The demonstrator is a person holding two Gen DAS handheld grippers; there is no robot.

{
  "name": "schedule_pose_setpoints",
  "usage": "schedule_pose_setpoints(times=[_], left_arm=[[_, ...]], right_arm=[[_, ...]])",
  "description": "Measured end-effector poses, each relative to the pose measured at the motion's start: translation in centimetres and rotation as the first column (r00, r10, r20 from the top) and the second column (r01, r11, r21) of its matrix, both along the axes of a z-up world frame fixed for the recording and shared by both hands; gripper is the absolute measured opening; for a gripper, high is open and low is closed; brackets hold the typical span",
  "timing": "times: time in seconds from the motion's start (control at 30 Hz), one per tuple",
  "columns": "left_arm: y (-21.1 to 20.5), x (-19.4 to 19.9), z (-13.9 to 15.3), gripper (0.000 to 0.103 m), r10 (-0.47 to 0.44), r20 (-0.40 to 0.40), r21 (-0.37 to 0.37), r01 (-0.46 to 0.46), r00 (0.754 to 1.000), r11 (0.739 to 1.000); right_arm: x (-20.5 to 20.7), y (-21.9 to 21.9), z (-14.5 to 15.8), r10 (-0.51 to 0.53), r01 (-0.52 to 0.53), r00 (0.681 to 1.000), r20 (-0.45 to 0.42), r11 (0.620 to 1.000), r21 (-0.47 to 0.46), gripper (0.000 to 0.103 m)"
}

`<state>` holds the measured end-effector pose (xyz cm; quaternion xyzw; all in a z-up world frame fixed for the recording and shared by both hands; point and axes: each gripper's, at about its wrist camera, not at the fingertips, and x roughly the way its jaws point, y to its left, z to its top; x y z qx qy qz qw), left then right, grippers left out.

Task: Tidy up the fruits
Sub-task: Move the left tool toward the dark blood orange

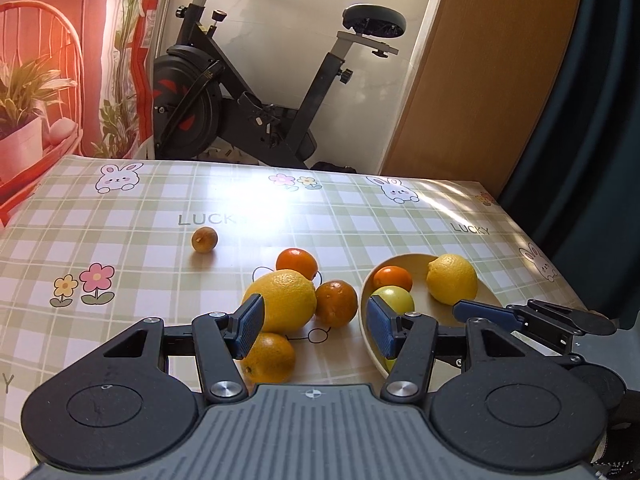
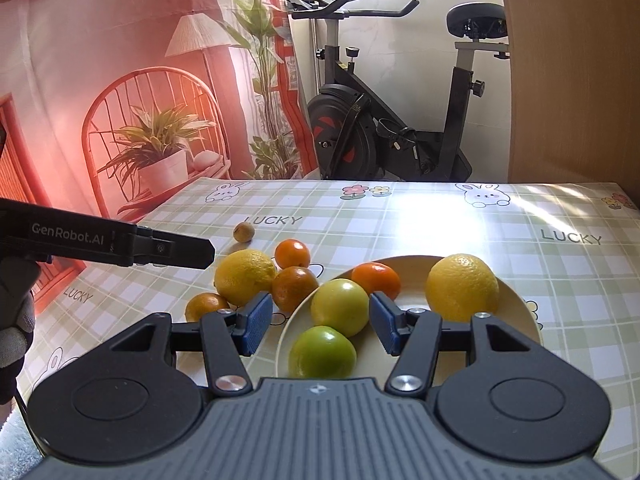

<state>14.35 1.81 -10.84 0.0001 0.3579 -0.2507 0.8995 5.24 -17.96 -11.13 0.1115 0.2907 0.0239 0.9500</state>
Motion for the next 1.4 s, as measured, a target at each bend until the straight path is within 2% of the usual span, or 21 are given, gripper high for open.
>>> schedule_pose_setpoints(times=[0.37,0.6,1.4], left_arm=[[4.2,-0.1,-0.8,0.059,0.062,-0.032,-0.013,-0.063,0.998,0.998],[5.2,0.3,-1.5,0.059,0.075,-0.049,-0.015,-0.075,0.996,0.997],[2.9,3.0,-5.0,0.059,-0.007,-0.142,-0.052,0.000,0.990,0.999]], right_arm=[[0.6,3.0,-0.4,0.077,-0.078,0.997,-0.024,0.996,-0.035,0.058],[1.2,4.3,-1.0,0.117,-0.119,0.992,-0.049,0.992,-0.045,0.058],[6.0,8.4,-4.0,0.275,-0.284,0.954,-0.115,0.956,-0.073,0.057]])
